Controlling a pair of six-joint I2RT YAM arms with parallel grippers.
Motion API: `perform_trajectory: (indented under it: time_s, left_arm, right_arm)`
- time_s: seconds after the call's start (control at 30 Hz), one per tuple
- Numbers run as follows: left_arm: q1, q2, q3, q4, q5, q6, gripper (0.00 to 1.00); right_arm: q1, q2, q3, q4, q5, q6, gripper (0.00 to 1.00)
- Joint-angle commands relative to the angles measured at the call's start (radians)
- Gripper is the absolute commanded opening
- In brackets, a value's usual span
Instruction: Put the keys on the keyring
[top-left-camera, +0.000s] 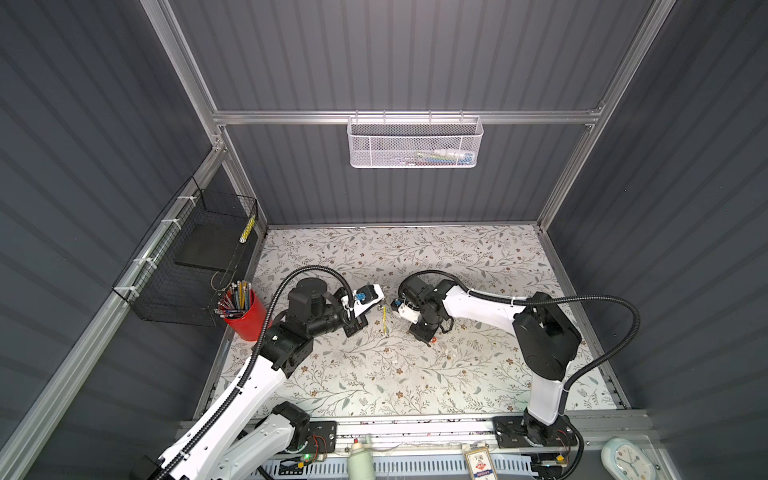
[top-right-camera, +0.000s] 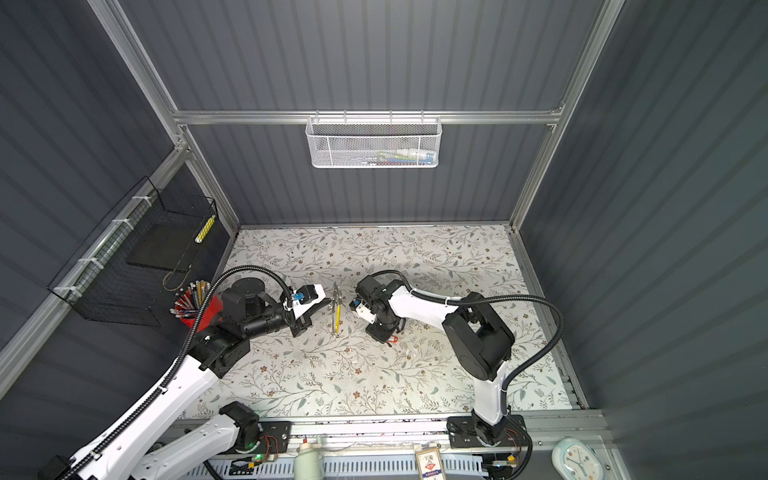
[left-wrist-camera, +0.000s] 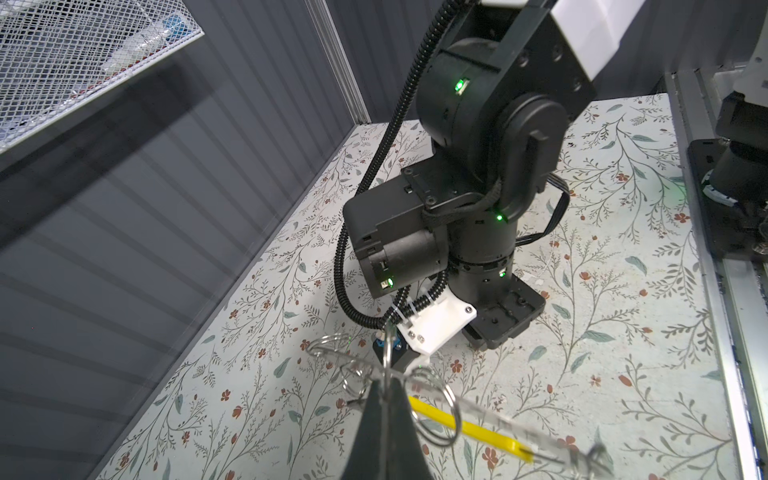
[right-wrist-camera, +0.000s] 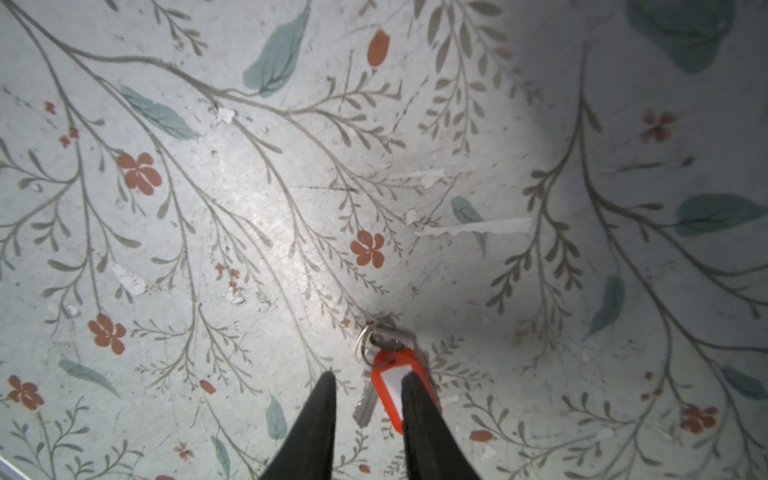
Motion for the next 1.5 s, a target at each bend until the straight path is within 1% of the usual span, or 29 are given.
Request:
perform_trajectory:
  time_s: [0.0,0.13,0.4,1.07,1.23,1.37,1.4,1.47]
  left_arm:
    - [0.007,-0.017,0.006,0.012,0.002,-0.001,0.0]
    - [0.007,-0.017,0.005,0.01,-0.001,-0.001,0.0]
    - [0.007,-0.015,0.005,0.011,-0.001,-0.002,0.0]
    - [0.007,-0.009,0.002,0.017,-0.005,-0.008,0.0]
    - [0.007,-0.013,0.001,0.017,-0.007,-0.01,0.0]
    - [0.007,-0.013,0.0,0.019,-0.007,-0.012,0.0]
    - [0.007,-0.015,0.0,0.018,-0.007,-0.012,0.0]
    - [0.007,-0.017,0.0,0.019,-0.008,-0.011,0.0]
  right_arm:
    - [0.008,0.03,0.024,-0.011,-0.003,-0.018,0.3]
    - [0.013,0.043,0.029,-0.015,0.001,-0.023,0.3]
    - [0.014,0.056,0.036,-0.017,0.033,-0.014,0.26]
    - [0.014,0.06,0.037,-0.016,0.071,-0.022,0.09]
    - [0.013,0.05,0.034,-0.012,0.071,-0.026,0.03]
    - [0.01,0.048,0.032,-0.008,0.073,-0.02,0.02]
    - [0.008,0.05,0.034,-0.01,0.069,-0.016,0.04]
    - [0.007,0.047,0.035,-0.008,0.08,-0.007,0.14]
